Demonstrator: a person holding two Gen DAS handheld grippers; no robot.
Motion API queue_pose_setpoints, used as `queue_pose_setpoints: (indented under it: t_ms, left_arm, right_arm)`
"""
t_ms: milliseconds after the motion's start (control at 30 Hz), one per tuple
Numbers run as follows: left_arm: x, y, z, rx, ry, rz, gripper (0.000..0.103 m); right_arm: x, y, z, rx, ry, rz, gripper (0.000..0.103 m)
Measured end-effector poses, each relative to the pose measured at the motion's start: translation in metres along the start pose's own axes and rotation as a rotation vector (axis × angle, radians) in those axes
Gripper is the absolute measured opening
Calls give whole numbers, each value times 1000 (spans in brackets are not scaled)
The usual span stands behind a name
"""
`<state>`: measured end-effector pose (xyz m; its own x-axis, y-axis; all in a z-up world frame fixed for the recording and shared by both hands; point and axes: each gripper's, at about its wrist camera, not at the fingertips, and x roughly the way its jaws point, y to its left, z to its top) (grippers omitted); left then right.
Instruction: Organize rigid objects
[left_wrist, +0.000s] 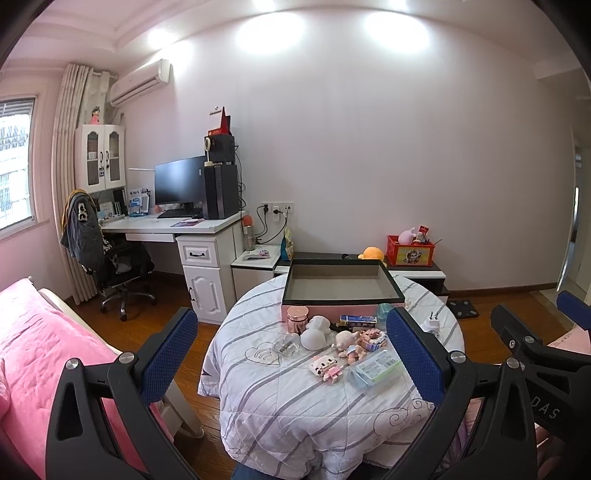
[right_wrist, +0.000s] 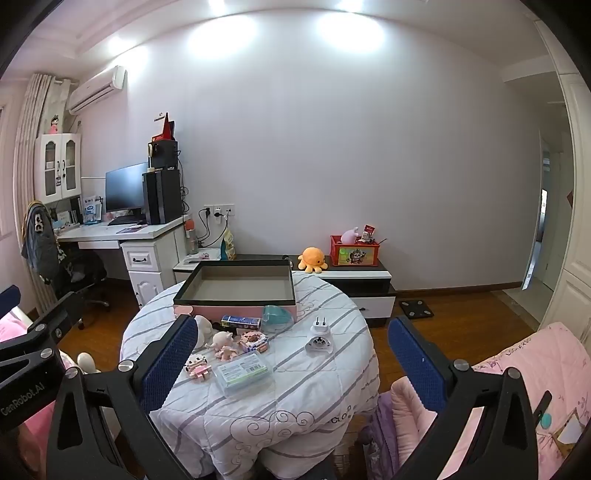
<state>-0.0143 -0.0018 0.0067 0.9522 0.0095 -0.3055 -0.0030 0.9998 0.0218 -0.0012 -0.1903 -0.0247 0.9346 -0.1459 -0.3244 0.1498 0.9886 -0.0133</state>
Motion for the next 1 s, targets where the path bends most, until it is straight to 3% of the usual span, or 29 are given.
queue_pose_setpoints:
  t_ms: [1000]
  left_arm:
    - [1,1,-4,-9,2,-1,103]
  right_arm:
    - [1,0,-1,7,-15,3,103]
